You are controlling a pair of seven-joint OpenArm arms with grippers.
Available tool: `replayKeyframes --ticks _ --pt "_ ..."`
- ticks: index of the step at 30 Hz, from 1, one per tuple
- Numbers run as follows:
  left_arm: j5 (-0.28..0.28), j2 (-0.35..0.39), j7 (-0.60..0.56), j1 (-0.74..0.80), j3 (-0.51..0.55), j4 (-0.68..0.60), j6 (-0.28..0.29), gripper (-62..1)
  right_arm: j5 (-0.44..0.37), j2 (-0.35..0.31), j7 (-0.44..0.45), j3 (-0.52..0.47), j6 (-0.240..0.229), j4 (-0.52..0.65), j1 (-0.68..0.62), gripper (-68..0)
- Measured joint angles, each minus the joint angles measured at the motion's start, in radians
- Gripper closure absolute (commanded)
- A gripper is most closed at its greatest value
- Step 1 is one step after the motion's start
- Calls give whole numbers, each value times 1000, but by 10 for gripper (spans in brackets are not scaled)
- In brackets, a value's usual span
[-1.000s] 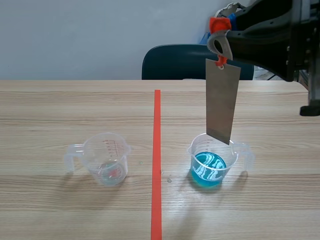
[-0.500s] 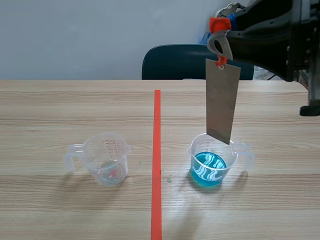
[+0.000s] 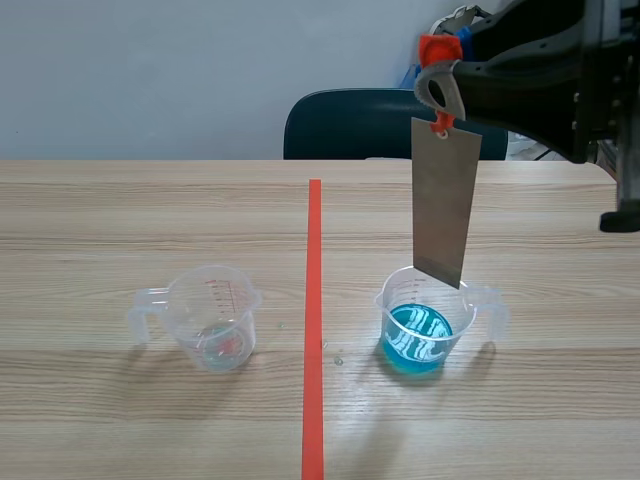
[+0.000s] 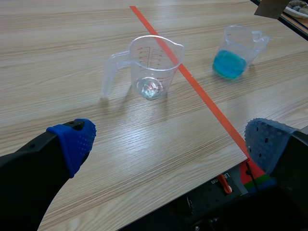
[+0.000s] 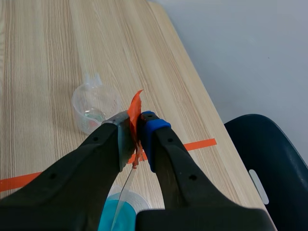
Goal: Do the redox reaction experiment
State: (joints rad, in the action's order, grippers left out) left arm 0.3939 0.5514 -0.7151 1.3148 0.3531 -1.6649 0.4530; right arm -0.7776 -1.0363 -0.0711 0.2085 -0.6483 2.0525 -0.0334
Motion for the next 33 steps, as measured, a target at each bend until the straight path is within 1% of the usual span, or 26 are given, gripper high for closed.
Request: replayKeyframes --ticks 15,16,19,21,23,24,28,29,31,33 --pt "0 0 0 0 0 0 -3 -623 3 0 0 0 -5 0 0 -6" --pt "0 0 0 0 0 0 -10 -607 3 0 0 0 -5 0 0 -6" --pt "-10 0 -2 0 0 0 -26 -353 3 0 0 0 -5 0 0 -6" --pt "-42 3 -16 0 0 0 -26 -185 3 0 0 0 -5 0 0 -6" --pt "-50 6 -14 0 0 0 -26 -38 3 0 0 0 -5 0 0 -6" --pt "-48 9 -15 0 0 0 -26 -18 4 0 0 0 -5 0 0 -6" --pt "-48 17 -78 -11 2 0 -26 -28 8 0 0 0 -6 0 0 -6" --pt "-52 17 -72 -26 3 0 -26 -28 10 0 0 0 -6 0 0 -6" --pt "-81 19 -49 -79 3 0 -24 -28 10 0 0 0 -7 0 0 -6" --pt "-82 37 -18 -142 3 0 -7 -27 10 0 0 0 -6 0 0 -6"
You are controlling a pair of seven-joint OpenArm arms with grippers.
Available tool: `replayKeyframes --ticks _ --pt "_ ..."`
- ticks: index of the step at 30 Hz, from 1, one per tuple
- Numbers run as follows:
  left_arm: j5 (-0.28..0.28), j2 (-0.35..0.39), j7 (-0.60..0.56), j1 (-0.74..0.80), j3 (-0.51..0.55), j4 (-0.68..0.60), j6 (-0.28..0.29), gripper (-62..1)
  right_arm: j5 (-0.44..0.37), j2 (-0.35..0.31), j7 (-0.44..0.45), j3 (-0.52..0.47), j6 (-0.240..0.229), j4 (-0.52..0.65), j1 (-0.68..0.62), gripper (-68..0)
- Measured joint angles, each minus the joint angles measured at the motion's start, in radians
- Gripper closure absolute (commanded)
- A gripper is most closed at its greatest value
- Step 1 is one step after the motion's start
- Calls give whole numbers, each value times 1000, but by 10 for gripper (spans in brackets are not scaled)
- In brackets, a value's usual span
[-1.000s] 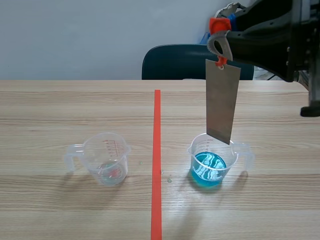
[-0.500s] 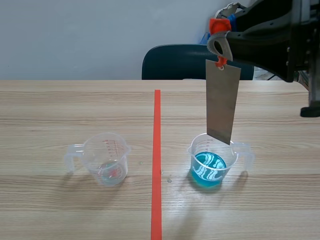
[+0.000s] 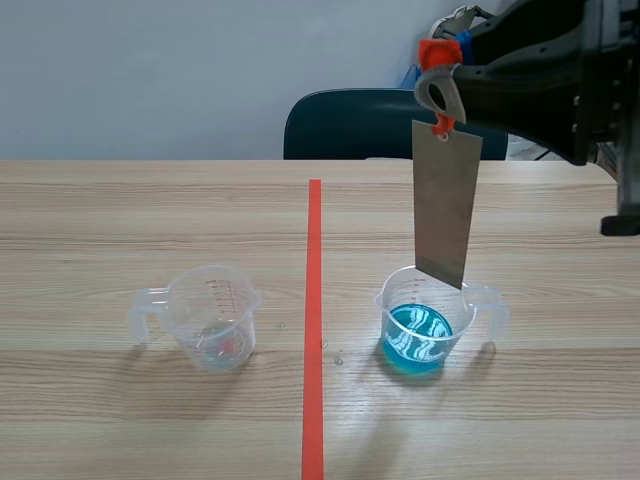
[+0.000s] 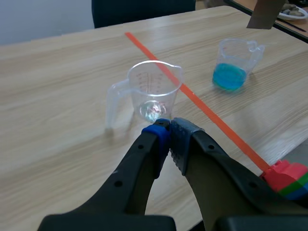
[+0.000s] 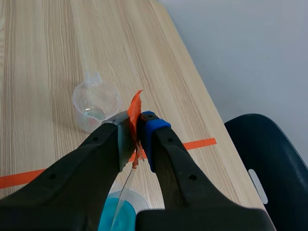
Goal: Do the redox reaction experiment
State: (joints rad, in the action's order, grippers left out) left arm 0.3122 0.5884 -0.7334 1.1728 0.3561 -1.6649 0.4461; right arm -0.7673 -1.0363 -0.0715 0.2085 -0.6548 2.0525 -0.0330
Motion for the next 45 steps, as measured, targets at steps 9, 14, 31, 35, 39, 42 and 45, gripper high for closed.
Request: replayKeyframes --ticks 9,14,31,35,39,42,45 --pt "15 108 154 -293 -14 0 63 -27 0 0 0 0 0 0 0 -6" --pt "20 118 262 -464 -117 -1 64 -27 0 0 0 0 0 0 0 -6" --pt "21 7 498 -923 -651 79 -55 -27 0 0 0 0 0 0 0 -6" --pt "9 -70 537 -1008 -716 174 -72 -27 0 0 0 0 0 0 0 -6" --pt "5 -140 540 -1080 -758 274 -72 -27 0 0 0 0 0 0 0 -6" --pt "3 -183 540 -1123 -776 335 -72 -27 0 0 0 0 0 0 0 -6" --pt "2 -212 540 -1157 -796 372 -72 -27 0 0 0 0 0 0 0 -6"
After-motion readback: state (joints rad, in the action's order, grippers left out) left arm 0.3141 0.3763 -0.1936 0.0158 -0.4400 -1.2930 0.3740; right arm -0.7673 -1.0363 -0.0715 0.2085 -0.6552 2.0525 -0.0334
